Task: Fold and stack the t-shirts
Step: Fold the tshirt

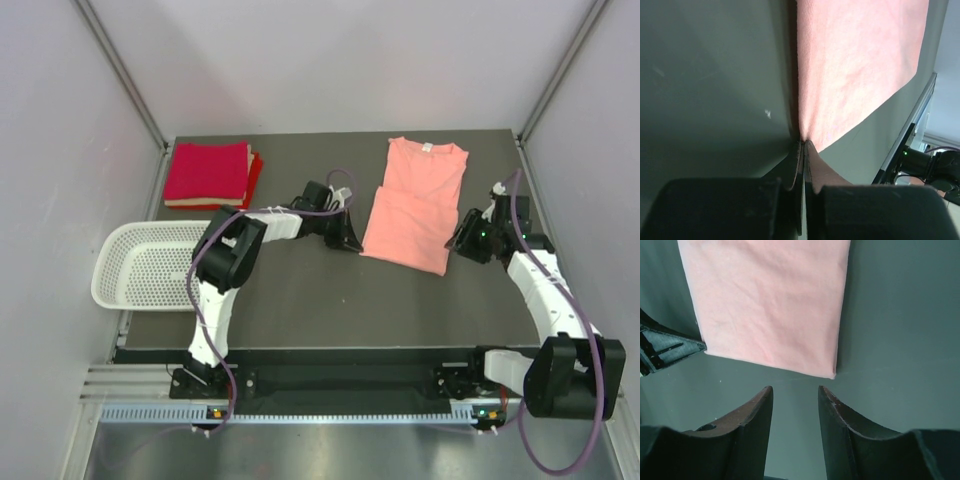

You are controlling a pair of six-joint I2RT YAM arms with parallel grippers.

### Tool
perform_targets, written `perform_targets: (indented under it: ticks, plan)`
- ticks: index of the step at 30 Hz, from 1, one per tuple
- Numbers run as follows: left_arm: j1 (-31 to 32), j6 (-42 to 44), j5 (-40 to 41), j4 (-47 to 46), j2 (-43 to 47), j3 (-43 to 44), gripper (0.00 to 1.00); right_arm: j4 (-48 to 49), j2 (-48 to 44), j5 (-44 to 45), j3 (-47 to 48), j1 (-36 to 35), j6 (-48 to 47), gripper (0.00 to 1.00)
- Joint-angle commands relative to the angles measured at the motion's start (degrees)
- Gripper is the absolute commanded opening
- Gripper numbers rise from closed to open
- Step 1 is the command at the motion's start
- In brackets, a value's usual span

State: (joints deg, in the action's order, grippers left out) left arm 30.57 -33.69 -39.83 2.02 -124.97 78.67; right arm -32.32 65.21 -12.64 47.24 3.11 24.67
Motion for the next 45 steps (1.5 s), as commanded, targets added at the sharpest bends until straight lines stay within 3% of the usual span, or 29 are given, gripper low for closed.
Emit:
perform_targets:
  ticks: [1, 9, 14, 23, 30, 44, 45]
  plan:
    - [0.8, -0.6, 2.6, -0.7, 3.2, -4.9, 0.00, 2.2, 1.3, -0.7, 3.0, -0.1, 0.4, 0.42]
    - [1.1, -5.9, 6.1, -9.6, 11.4, -19.8, 0.00, 7.4, 7.2, 6.8, 7.7, 0.0, -0.6, 0.44]
    - [1.8, -6.6, 5.8, -12.1, 14.5, -26.3, 0.00, 8.7, 14.8, 4.7, 13.1, 0.0, -0.2, 0.45]
    - [3.9, -7.0, 7.4, -11.7, 22.4, -35.2, 0.00, 13.1, 17.2, 2.5, 8.0, -1.8, 1.2, 0.45]
    - [5.3, -8.1, 8.7, -12.7, 24.9, -40.4, 0.00, 11.3, 9.9, 3.9, -1.6, -9.9, 3.5, 0.45]
    - [6.7, -11.6, 9.3, -12.7, 32.7, -47.2, 0.00, 1.6, -6.9, 5.3, -18.0, -13.7, 11.7, 0.38]
    - [6.8, -12.2, 9.0, -12.0, 33.8, -47.0, 0.05, 1.7, -7.4, 5.1, -18.2, -13.9, 11.7, 0.38]
